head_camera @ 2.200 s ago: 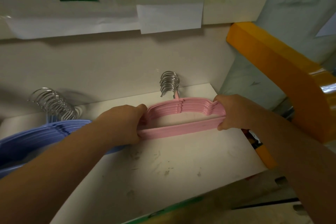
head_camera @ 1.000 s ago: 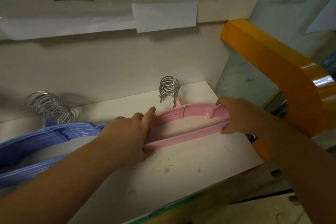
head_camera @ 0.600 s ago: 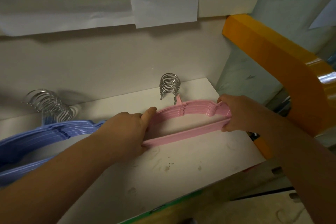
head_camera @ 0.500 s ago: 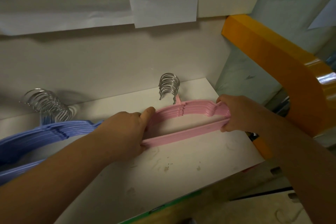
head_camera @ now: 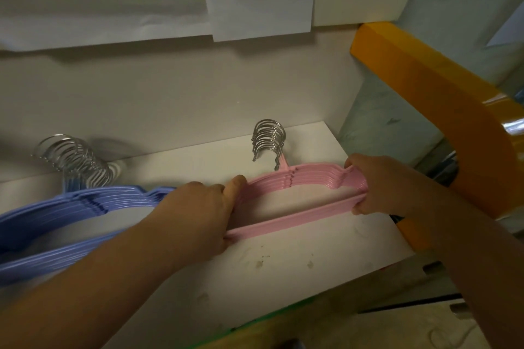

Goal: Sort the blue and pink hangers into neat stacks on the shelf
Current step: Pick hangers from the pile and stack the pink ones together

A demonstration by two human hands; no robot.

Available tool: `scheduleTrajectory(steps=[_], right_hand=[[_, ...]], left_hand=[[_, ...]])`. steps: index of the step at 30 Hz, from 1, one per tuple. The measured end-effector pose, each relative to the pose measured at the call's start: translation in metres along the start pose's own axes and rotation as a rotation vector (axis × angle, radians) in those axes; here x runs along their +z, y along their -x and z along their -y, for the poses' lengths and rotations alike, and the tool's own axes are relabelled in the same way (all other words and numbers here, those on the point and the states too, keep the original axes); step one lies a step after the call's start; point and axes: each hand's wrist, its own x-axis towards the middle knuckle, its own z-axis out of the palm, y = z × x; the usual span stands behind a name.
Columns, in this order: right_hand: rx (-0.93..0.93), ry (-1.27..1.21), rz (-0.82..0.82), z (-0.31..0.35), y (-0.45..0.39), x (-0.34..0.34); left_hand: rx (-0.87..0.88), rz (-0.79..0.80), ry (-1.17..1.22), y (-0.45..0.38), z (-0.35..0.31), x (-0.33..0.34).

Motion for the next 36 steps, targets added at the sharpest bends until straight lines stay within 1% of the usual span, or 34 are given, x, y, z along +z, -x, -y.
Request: scheduleTrajectory(steps=[6, 9, 12, 15, 20, 22, 25, 29, 31, 36], right_hand=[[0.015, -0.027, 0.032, 0.005, 0.0, -0.002], [-0.01, 0.011, -0.007, 0.009, 0.006, -0.008], [-0.07, 0.069, -0.041, 0.018, 0.015, -0.017], [-0.196, 0.029, -0.116, 0.038, 0.022, -0.023], [-0.479, -0.05, -0.232, 0.099, 0.026, -0.023], [-0.533, -0.062, -0.258, 0.128, 0.026, -0.021], [-0.594, -0.043, -0.239, 0.175, 0.02, -0.014], [-0.597, -0.001, -0.164, 0.231, 0.007, 0.007], [-0.575, 0.029, -0.123, 0.257, -0.002, 0.017], [-0.437, 0.167, -0.044, 0.289, -0.025, 0.033]], left_hand=[[0.016, -0.003, -0.025, 0.0, 0.0, -0.003], [0.001, -0.021, -0.065, 0.003, -0.001, -0.006], [-0.052, 0.008, -0.036, 0.01, -0.002, -0.012], [-0.078, -0.07, -0.023, 0.023, 0.002, -0.018], [-0.186, -0.083, -0.04, 0.07, 0.018, -0.033], [-0.26, -0.084, 0.042, 0.099, 0.032, -0.039], [-0.411, -0.089, 0.113, 0.15, 0.063, -0.037], [-0.548, 0.01, 0.023, 0.203, 0.112, -0.02], [-0.596, 0.043, 0.064, 0.21, 0.134, -0.016], [-0.556, 0.066, 0.207, 0.195, 0.173, 0.002]])
